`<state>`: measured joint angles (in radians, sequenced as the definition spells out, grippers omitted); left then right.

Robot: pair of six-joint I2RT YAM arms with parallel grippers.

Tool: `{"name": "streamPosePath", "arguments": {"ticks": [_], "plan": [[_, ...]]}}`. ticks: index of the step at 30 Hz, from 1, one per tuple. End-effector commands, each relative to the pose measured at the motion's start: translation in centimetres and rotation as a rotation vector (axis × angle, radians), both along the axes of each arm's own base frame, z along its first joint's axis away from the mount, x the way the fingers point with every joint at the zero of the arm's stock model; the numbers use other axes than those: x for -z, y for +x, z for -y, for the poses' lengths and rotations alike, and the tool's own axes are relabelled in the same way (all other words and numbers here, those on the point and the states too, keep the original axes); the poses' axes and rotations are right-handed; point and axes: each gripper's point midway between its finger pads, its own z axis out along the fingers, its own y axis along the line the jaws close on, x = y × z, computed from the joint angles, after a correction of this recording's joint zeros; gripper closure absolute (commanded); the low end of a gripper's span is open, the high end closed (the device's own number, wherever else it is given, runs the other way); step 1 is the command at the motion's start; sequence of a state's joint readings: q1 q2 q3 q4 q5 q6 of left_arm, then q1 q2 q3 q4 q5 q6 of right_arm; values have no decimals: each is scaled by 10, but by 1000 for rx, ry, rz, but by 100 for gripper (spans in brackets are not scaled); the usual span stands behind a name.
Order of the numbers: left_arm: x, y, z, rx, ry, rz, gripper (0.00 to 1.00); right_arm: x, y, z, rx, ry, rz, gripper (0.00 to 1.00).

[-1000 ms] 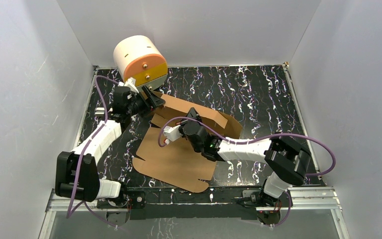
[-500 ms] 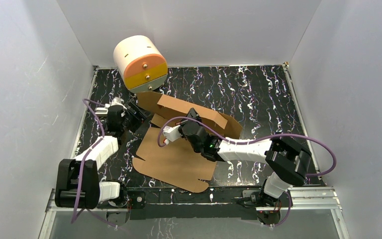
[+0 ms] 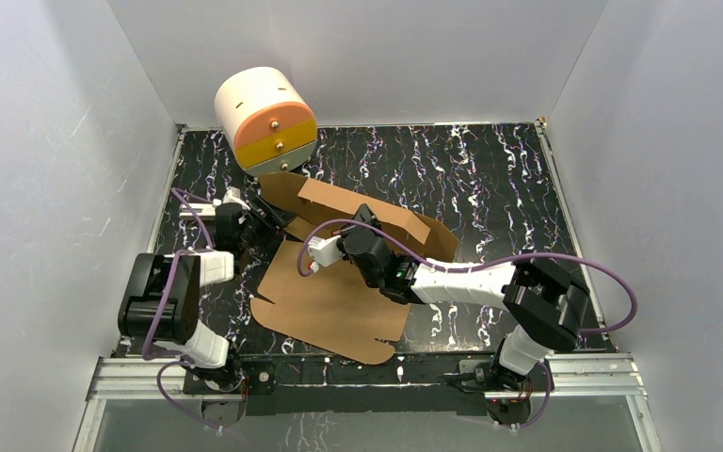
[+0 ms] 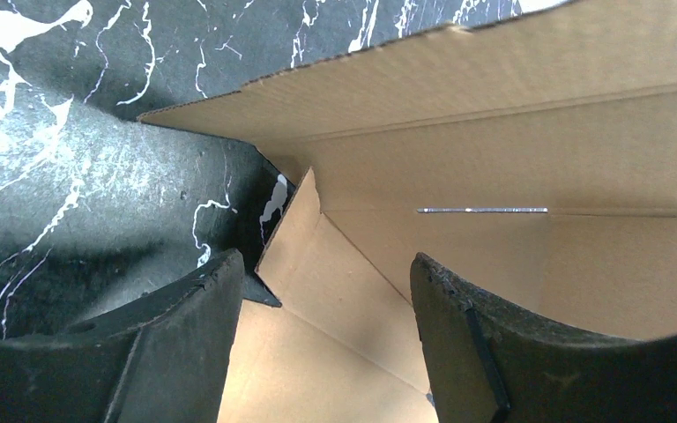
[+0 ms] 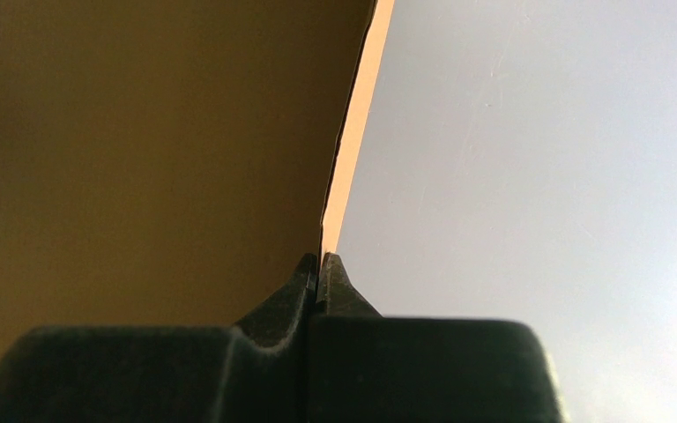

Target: Fold the paper box

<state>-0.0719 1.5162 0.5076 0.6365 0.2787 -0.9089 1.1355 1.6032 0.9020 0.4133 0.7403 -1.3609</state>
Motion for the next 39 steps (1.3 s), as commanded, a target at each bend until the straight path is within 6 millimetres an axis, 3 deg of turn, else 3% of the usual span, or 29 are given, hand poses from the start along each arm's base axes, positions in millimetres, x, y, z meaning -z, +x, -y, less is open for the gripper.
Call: {"name": "streamPosePath", "arguments": {"ticks": [1,6,12,21,30,39], "plan": [[-10,12,10,44,-15,87,34,51,-12,4,-29,-140,-133,100],[-12,12,30,126,-9,126,34,52,-13,3,-31,-138,-138,100],[-30,3,54,215,0,204,37,54,-13,2,-35,-139,-143,100],[-31,-5,68,258,27,240,41,56,-18,2,-38,-138,-162,100],[-30,-7,53,162,47,240,41,65,-33,-1,-44,-149,-188,100],[-47,-14,12,9,109,232,37,58,-35,5,-34,-129,-190,100]]}}
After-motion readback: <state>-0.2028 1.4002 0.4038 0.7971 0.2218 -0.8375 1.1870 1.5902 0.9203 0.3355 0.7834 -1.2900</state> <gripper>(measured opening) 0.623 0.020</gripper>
